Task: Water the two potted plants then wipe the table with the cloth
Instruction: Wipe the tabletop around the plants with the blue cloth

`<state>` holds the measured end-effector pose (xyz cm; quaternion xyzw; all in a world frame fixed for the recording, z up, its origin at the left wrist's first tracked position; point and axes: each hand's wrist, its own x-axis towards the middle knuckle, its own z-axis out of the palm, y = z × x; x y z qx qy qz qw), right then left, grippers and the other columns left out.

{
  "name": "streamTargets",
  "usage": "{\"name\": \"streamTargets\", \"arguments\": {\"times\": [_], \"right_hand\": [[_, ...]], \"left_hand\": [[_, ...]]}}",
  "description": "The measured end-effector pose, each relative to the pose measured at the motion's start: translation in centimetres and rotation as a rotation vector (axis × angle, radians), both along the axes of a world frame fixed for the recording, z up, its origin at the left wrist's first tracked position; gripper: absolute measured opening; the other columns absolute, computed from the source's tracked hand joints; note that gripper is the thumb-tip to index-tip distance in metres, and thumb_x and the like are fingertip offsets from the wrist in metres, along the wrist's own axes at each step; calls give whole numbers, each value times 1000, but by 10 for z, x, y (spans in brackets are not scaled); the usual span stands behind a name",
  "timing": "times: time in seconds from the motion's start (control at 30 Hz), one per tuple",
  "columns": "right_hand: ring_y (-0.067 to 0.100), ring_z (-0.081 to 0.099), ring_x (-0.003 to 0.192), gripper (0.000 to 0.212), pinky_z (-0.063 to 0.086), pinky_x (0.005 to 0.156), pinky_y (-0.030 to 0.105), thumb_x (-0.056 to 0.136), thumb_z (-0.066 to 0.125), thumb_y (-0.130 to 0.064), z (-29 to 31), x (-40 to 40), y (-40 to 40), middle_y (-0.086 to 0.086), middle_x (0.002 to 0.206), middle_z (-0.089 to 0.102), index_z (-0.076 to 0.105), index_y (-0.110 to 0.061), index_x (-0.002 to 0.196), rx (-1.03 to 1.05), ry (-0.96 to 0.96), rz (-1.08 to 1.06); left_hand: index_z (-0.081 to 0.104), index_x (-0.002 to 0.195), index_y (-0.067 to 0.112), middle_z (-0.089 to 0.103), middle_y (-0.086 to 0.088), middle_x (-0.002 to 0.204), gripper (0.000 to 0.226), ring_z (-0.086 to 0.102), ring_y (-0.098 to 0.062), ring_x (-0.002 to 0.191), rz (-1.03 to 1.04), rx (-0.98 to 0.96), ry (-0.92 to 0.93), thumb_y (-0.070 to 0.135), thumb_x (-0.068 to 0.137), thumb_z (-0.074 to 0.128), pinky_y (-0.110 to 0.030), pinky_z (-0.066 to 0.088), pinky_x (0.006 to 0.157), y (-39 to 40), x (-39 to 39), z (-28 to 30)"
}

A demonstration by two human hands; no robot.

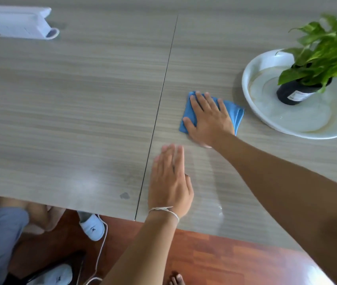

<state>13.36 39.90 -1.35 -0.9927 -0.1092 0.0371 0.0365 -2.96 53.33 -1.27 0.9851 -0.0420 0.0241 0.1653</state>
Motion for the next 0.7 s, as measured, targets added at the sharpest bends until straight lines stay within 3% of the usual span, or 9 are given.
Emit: {"name": "streamTargets", "arguments": {"times": [0.17,0.33,0.5,0.7], "right_hand": [[22,5,157,80,5,125,50,96,16,-63,-6,72,17,-1,171,11,13,-20,162,4,6,-40],[22,3,157,79,4,125,52,97,14,-62,-7,85,19,1,171,9,10,-18,163,-12,9,-23],[22,4,157,76,6,125,51,101,17,-58,-3,52,17,2,171,11,10,-16,163,-21,-9,28],[21,5,157,79,7,125,50,97,11,-60,6,-48,9,2,172,11,13,-16,163,-10,2,178]], "left_hand": [[17,155,8,25,-15,161,68,13,-30,152,-19,-7,-4,24,89,22,-48,22,121,1,2,-7],[10,156,10,18,-16,163,68,7,-30,153,-38,-8,1,27,90,18,-47,17,123,1,2,-7],[9,157,11,14,-16,164,68,3,-30,153,-36,-5,-13,23,90,16,-46,14,124,2,3,-6],[26,152,5,29,-19,158,64,17,-33,151,-3,-93,-95,8,88,30,-50,21,122,3,2,-1]]}}
